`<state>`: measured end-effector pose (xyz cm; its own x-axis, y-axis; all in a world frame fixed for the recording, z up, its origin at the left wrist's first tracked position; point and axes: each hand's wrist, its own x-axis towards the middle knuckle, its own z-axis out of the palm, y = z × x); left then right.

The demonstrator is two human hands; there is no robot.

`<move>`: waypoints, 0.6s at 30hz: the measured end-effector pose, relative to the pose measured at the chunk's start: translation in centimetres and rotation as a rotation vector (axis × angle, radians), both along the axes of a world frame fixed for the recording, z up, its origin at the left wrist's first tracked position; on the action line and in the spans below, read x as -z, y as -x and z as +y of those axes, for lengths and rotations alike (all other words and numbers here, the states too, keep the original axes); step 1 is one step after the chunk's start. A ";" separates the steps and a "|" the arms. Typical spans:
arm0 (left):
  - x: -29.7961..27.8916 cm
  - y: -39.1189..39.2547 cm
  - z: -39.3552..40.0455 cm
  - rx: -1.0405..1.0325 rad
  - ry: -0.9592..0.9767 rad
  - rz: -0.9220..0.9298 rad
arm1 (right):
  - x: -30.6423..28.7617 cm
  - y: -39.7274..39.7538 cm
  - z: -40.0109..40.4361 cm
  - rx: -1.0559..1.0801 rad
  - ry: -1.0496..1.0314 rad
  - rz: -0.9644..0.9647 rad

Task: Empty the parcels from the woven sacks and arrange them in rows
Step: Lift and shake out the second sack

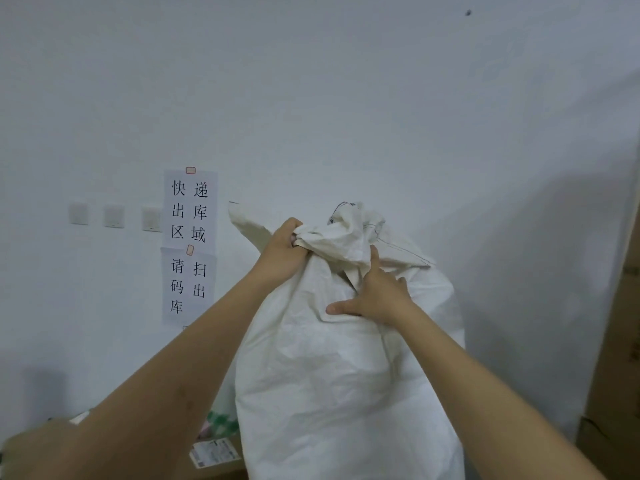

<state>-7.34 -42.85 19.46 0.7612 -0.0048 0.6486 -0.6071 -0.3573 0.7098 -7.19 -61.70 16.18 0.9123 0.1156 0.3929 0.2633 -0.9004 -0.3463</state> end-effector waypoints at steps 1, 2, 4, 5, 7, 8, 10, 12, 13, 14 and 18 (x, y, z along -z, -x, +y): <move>0.3 0.2 0.1 0.006 0.002 0.017 | 0.1 0.0 0.3 0.041 0.056 0.003; 0.6 0.4 0.2 0.010 0.008 0.026 | 0.0 0.1 0.5 0.068 0.101 0.008; 0.9 0.6 0.4 0.006 0.025 0.039 | 0.1 0.2 0.8 0.078 0.109 0.012; 1.0 0.8 0.4 -0.005 0.029 0.047 | 0.1 0.3 1.0 0.072 0.090 0.014; 1.2 0.9 0.7 -0.052 0.012 0.060 | -0.1 0.7 1.2 0.081 0.077 0.023; 1.3 0.8 0.9 -0.101 -0.009 0.069 | -0.2 0.9 1.2 0.095 0.087 0.020; 1.5 1.2 1.4 -0.249 -0.101 0.102 | -0.4 1.1 1.4 0.118 0.118 -0.019; 1.8 1.9 1.6 -0.462 -0.279 0.111 | -0.3 1.2 1.5 0.129 0.150 -0.052; 1.9 2.4 1.7 -0.577 -0.371 0.082 | -0.2 1.3 1.5 0.134 0.177 -0.071; 2.2 2.8 1.8 -0.678 -0.448 0.053 | -0.1 1.5 1.5 0.142 0.203 -0.092; 3.2 3.6 2.2 -0.728 -0.676 0.140 | 0.2 2.1 1.7 0.171 0.284 -0.183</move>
